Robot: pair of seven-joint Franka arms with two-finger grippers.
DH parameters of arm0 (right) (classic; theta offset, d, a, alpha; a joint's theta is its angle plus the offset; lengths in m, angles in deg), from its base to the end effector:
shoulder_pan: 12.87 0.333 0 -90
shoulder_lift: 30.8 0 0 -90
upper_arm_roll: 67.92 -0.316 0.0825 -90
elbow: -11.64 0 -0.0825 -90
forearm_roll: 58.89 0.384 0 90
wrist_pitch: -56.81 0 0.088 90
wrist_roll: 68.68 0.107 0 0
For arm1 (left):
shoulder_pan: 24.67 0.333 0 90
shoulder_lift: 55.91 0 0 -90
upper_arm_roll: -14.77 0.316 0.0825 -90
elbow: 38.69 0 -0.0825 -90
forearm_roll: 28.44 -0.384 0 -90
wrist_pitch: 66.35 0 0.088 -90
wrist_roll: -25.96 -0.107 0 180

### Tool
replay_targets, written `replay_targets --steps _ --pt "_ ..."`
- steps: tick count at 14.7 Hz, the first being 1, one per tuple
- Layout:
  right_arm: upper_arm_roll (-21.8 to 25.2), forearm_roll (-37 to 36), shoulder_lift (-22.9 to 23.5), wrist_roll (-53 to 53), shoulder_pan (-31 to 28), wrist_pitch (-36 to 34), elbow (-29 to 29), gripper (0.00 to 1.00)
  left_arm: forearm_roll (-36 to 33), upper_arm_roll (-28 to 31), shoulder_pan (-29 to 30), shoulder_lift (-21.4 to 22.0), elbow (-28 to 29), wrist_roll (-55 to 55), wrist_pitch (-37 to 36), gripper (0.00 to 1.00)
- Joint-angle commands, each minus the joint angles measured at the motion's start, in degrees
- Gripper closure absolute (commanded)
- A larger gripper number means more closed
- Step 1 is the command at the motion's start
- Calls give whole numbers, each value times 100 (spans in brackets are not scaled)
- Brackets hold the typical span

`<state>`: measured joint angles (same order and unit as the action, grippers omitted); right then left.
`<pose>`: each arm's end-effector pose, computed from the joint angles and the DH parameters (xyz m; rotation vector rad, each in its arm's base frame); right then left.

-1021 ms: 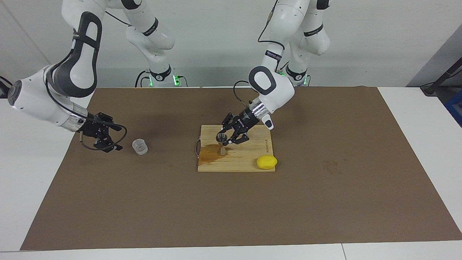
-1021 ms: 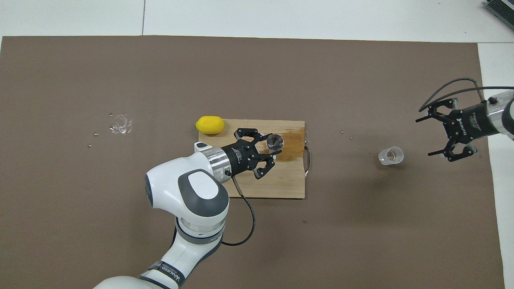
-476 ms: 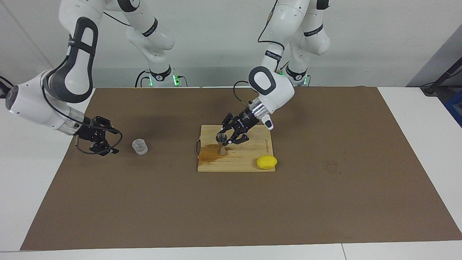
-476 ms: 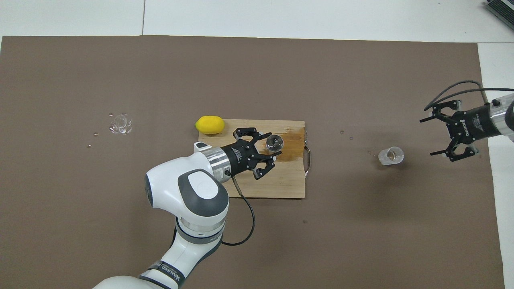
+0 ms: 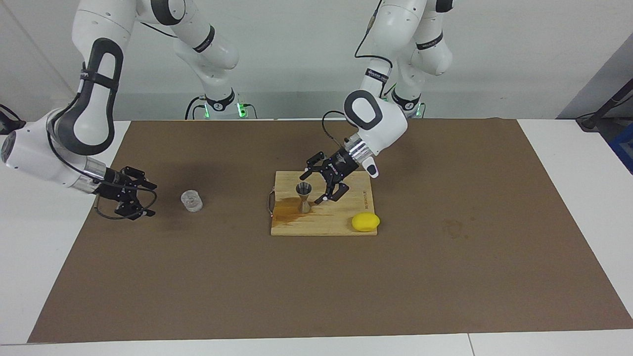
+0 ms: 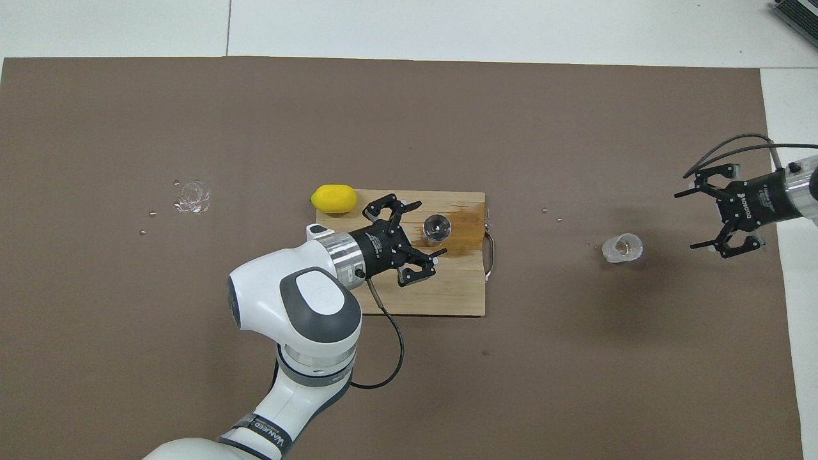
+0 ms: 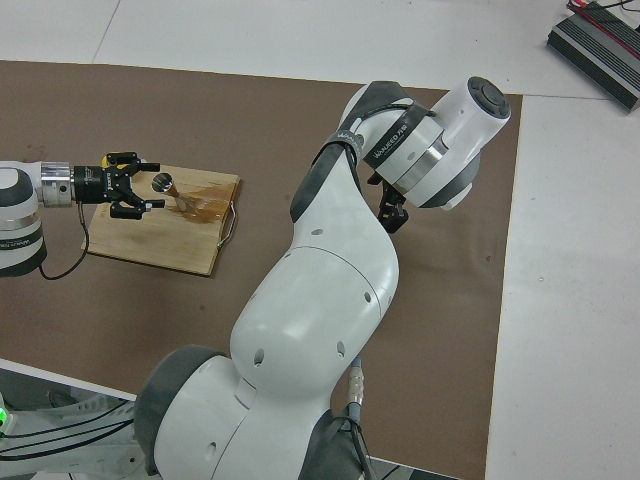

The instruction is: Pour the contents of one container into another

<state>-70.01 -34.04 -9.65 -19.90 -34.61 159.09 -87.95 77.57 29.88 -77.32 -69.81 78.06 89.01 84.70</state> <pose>0.5925 -0.1751 0.3507 -2.1463 1.7324 0.5819 0.4874 -0.3504 0.3447 1.1577 1.8410 -0.7431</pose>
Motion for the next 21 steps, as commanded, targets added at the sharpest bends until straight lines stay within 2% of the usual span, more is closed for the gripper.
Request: replay_targets --steps 1,5,6,8,13,19,21 --pt "-63 239 353 -562 -303 -67 150 0 17 -8 88 553 400 5 -207 0" --pt "-54 388 503 -616 -339 -6 106 0 -9 35 158 1255 594 40 -164 0" --pt "-54 406 556 -616 -340 12 89 0 -175 36 463 1405 690 40 -181 0" --pt "-54 660 574 -616 -348 29 -112 0 -1059 36 930 1538 665 40 -181 0" --pt "-71 923 451 -668 -269 170 -578 0 -3327 45 1993 1504 349 49 -190 0" --pt "-107 1398 267 -871 -155 372 -1132 0 -6262 45 2987 1433 -161 49 -207 0" --pt "-107 1513 223 -871 -111 381 -1229 0 -7195 53 3198 1459 -301 -21 -469 0"
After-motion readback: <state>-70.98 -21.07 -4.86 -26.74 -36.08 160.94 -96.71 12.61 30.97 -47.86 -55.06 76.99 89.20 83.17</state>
